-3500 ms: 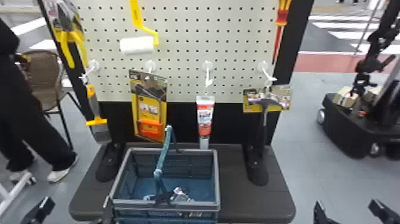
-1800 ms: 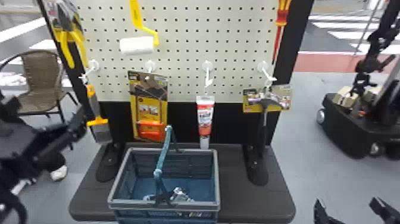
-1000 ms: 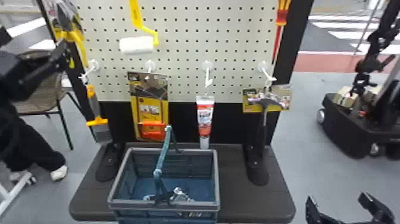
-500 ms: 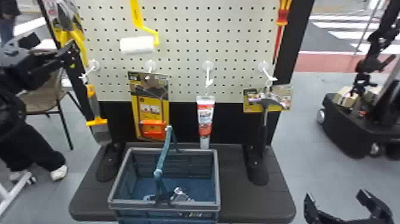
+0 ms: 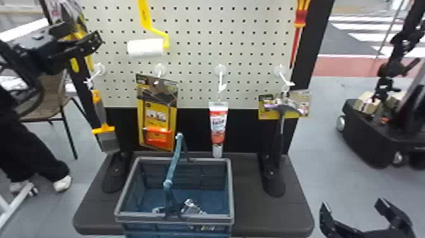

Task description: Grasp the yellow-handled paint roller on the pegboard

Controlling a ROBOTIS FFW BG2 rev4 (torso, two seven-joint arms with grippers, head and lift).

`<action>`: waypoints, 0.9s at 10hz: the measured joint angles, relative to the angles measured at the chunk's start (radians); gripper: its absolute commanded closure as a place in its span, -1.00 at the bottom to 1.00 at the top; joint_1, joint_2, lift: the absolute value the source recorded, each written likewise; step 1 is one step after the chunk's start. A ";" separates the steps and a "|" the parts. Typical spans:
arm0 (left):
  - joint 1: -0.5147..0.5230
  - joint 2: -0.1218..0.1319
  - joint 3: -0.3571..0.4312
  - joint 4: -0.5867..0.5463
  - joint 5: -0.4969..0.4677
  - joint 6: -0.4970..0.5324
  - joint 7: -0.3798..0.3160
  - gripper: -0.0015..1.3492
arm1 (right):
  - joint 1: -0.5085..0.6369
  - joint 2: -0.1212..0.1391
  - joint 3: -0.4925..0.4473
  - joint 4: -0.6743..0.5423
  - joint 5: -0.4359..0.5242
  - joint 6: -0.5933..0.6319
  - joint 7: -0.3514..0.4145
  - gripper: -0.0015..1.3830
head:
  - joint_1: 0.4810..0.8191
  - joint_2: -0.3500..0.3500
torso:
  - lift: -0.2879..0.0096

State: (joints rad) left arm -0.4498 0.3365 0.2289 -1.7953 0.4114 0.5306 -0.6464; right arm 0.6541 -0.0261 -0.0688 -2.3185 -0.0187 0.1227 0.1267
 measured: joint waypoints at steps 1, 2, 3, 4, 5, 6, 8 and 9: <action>-0.037 0.001 -0.018 0.028 -0.010 0.016 -0.023 -0.79 | -0.005 0.000 0.001 0.002 0.000 0.000 0.003 -0.80 | -0.60 0.00 | 0.26; -0.078 0.001 -0.038 0.061 -0.024 0.033 -0.059 -0.79 | -0.009 0.000 0.001 0.003 0.001 0.000 0.005 -0.80 | -0.60 0.00 | 0.26; -0.115 0.000 -0.059 0.097 -0.032 0.049 -0.088 -0.79 | -0.012 -0.001 0.001 0.003 0.002 0.000 0.006 -0.80 | -0.60 0.00 | 0.26; -0.146 0.000 -0.083 0.126 -0.034 0.062 -0.105 -0.79 | -0.016 -0.001 0.001 0.006 0.003 0.000 0.008 -0.80 | -0.60 0.00 | 0.26; -0.176 0.002 -0.111 0.156 -0.034 0.069 -0.118 -0.79 | -0.019 -0.002 0.001 0.008 0.003 0.000 0.009 -0.80 | -0.60 0.00 | 0.26; -0.206 0.007 -0.141 0.203 -0.024 0.072 -0.142 -0.79 | -0.022 -0.004 0.002 0.011 0.003 0.000 0.010 -0.80 | -0.60 0.00 | 0.26; -0.262 0.022 -0.199 0.279 -0.012 0.076 -0.167 -0.79 | -0.028 -0.008 0.004 0.015 0.004 0.000 0.010 -0.80 | -0.60 0.00 | 0.26; -0.289 0.025 -0.220 0.286 -0.032 0.077 -0.168 -0.79 | -0.030 -0.010 0.004 0.015 0.004 0.000 0.010 -0.80 | -0.60 0.00 | 0.26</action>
State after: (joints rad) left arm -0.7387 0.3614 0.0087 -1.5091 0.3790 0.6072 -0.8146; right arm 0.6242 -0.0362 -0.0648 -2.3039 -0.0146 0.1227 0.1365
